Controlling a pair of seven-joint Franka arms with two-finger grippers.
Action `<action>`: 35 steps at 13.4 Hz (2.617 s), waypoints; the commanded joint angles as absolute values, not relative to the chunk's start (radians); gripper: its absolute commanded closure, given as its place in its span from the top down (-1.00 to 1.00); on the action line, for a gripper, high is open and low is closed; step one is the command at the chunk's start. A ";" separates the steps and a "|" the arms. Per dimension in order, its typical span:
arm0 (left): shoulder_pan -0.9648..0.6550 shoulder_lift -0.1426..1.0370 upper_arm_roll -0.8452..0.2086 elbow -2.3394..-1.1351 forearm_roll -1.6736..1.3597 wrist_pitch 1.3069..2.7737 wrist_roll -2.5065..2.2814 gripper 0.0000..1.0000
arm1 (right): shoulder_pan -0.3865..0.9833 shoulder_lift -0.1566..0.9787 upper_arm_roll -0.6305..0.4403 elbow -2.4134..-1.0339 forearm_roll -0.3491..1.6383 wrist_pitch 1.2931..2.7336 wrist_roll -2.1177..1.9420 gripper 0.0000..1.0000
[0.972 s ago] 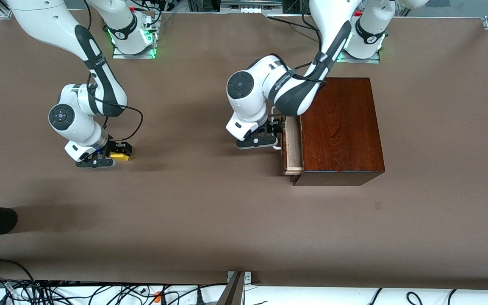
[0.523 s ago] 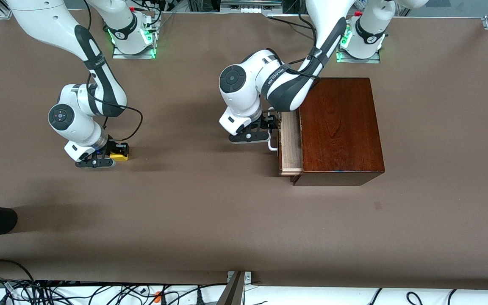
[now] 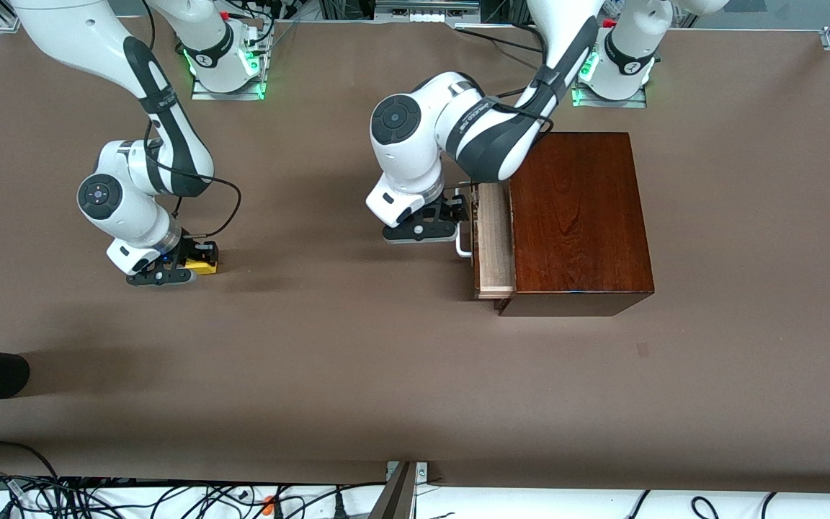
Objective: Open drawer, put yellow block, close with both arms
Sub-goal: 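Pull the drawer open with the left gripper while the right gripper grasps the cube, then carry the yellow cube with the right gripper over the open drawer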
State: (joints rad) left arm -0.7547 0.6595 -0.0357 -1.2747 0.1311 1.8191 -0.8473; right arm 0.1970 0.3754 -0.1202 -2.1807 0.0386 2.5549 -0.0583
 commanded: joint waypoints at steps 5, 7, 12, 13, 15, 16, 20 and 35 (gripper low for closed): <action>-0.568 0.424 -0.040 -1.247 0.104 1.473 -0.430 1.00 | 0.199 0.262 -0.028 -2.154 0.040 2.461 -0.150 -0.08; -0.485 0.361 -0.041 -1.255 0.089 1.415 -0.301 1.00 | 0.199 0.253 0.011 -2.108 0.034 2.389 -0.175 -0.08; -0.230 0.267 -0.040 -1.252 -0.008 1.315 -0.031 1.00 | 0.201 0.253 0.158 -1.928 0.032 2.191 -0.204 -0.08; -0.206 0.256 -0.032 -1.262 -0.009 1.313 -0.011 1.00 | 0.202 0.253 0.193 -1.908 0.011 2.189 -0.206 -0.08; -0.157 0.195 -0.017 -1.337 -0.030 1.328 0.064 1.00 | 0.213 0.255 0.282 -1.878 -0.079 2.189 -0.204 -0.08; -0.134 0.149 0.001 -1.409 -0.040 1.365 0.090 1.00 | 0.242 0.264 0.311 -1.853 -0.136 2.189 -0.207 -0.08; -0.095 -0.038 0.009 -1.719 -0.031 1.648 0.077 1.00 | 0.463 0.333 0.318 -1.697 -0.250 2.114 -0.212 -0.08; -0.046 -0.037 0.008 -1.735 -0.038 1.626 0.081 1.00 | 0.811 0.733 0.313 -1.133 -0.380 2.033 -0.307 -0.38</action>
